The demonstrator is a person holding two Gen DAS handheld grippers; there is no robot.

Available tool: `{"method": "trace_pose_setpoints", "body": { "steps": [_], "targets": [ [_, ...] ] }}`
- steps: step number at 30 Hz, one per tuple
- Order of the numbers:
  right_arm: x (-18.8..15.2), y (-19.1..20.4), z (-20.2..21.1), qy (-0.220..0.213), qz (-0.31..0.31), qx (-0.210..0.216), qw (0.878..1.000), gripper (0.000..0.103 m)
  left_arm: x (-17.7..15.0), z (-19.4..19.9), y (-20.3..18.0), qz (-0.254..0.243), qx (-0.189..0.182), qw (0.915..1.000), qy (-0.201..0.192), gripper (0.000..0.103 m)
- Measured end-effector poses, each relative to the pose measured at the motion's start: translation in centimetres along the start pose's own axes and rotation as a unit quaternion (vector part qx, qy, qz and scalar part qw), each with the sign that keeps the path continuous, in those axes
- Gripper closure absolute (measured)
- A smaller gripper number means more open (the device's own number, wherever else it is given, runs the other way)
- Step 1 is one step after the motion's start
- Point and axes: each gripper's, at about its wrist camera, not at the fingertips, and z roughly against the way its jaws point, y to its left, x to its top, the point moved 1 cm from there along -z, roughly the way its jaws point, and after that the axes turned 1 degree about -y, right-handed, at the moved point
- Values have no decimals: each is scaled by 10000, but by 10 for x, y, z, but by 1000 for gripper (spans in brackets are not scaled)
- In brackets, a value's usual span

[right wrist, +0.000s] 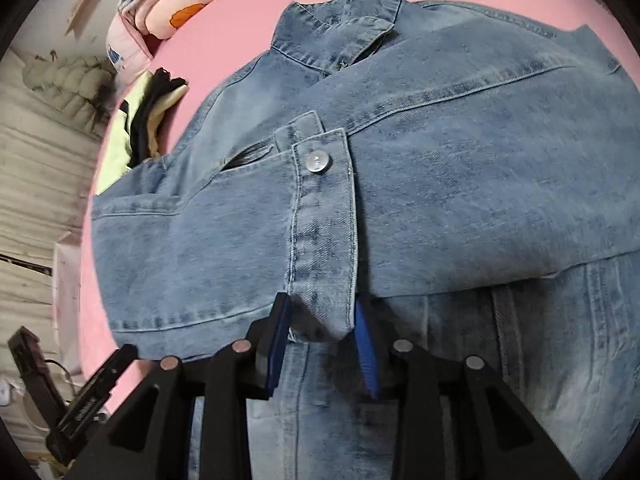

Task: Fold large clothes
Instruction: 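Grasp the jacket side edge with the right tool and fold it toward the placket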

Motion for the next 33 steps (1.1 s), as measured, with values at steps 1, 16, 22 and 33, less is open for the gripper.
{"method": "trace_pose_setpoints", "body": {
  "steps": [1,16,22,33],
  "targets": [
    [0,-3,-3,43,-54,-70,10000,70,0,0,-1,-15,20,10000,3,27],
    [38,26,114,-1468,914,-250,9846,97,-2,-7,-30,-187,-8,9998,-81,27],
    [66,-18,156,-2264,706,-1132,9649,99,14,-26,-53,-67,202,9996,-163,27],
    [37,-116,71,-811,-64,-2017,9761,96,11,-26,-71,-800,388,9960,120,27]
  ]
}}
